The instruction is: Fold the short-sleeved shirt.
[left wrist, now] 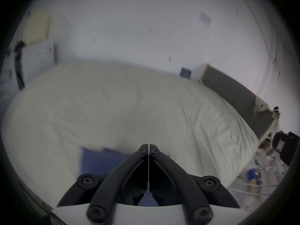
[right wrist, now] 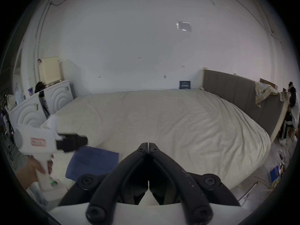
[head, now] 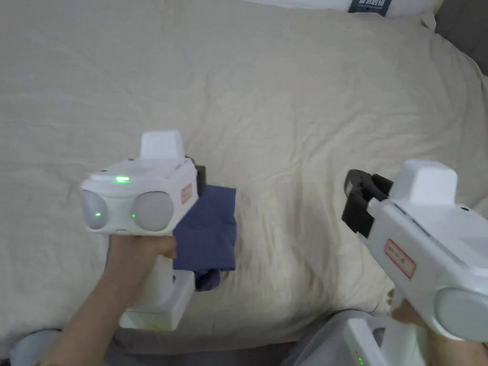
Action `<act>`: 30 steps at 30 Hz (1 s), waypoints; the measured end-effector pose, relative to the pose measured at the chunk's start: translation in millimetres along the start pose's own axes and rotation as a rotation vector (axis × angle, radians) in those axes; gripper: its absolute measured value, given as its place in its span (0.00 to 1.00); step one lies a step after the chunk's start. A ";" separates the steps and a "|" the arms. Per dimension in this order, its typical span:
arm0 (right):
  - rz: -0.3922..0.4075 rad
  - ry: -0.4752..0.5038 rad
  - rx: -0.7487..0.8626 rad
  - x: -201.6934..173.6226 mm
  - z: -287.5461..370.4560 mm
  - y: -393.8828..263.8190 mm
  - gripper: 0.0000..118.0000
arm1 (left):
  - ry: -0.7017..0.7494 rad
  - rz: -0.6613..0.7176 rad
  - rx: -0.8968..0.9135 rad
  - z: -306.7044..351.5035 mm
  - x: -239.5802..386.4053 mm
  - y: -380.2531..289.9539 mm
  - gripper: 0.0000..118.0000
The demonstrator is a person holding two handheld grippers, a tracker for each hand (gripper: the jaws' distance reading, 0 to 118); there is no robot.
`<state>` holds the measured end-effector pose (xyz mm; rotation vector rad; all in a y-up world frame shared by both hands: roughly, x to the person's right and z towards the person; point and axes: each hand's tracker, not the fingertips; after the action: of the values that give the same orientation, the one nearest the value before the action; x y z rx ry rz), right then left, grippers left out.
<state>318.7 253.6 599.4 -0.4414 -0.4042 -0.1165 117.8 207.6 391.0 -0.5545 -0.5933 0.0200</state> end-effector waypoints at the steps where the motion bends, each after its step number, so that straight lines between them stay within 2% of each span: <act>1: 0.016 0.013 0.006 -9.1 -6.0 1.3 0.01 | 0.056 -0.025 0.066 12.3 -7.8 5.3 0.00; 6: 0.007 0.109 0.040 -65.8 -42.0 3.5 0.01 | 0.288 -0.104 0.263 56.0 -47.4 7.4 0.00; 9: 0.038 0.136 0.042 -105.1 -73.5 -6.0 0.01 | 0.356 -0.098 0.283 70.5 -68.6 -4.0 0.00; 12: 0.068 0.202 -0.031 -140.8 -110.9 -27.6 0.01 | 0.390 -0.104 0.269 77.6 -82.3 -16.4 0.00; 16: 0.129 0.174 -0.212 -173.5 -164.0 -70.0 0.01 | 0.401 -0.082 0.237 80.2 -94.9 -28.2 0.00; 20: 0.146 0.117 -0.331 -181.2 -190.1 -107.2 0.01 | 0.394 -0.079 0.203 74.8 -102.8 -33.6 0.03; 21: 0.141 0.119 -0.327 -182.1 -191.8 -111.7 0.01 | 0.388 -0.075 0.196 72.5 -104.9 -32.9 0.13; 22: 0.141 0.114 -0.303 -181.2 -187.0 -112.4 0.01 | 0.376 -0.068 0.183 69.4 -107.4 -31.8 0.27; 23: 0.149 0.109 -0.296 -183.0 -184.8 -109.4 0.01 | 0.344 -0.044 0.168 65.9 -111.0 -30.1 0.46; 24: 0.153 0.106 -0.300 -183.1 -185.3 -107.5 0.01 | 0.306 -0.006 0.150 60.5 -115.7 -27.1 0.46; 25: 0.148 0.111 -0.303 -180.9 -186.6 -106.9 0.01 | 0.253 0.034 0.111 53.6 -122.4 -23.0 0.54; 26: 0.134 0.121 -0.308 -177.4 -186.1 -106.2 0.01 | 0.191 0.076 0.063 45.5 -129.7 -19.4 0.64; 27: 0.119 0.128 -0.311 -175.6 -186.0 -105.9 0.01 | 0.120 0.113 0.012 35.3 -139.6 -15.8 0.80; 28: 0.114 0.132 -0.312 -175.0 -185.6 -105.2 0.01 | 0.037 0.176 -0.054 24.6 -149.1 -12.8 0.89; 30: 0.114 0.137 -0.315 -174.5 -185.5 -104.0 0.01 | -0.085 0.307 -0.157 0.3 -170.4 -11.9 0.99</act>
<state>204.6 83.0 416.2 -0.7612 -0.2246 -0.0989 -25.9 168.0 307.7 -0.7968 -0.5910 0.2899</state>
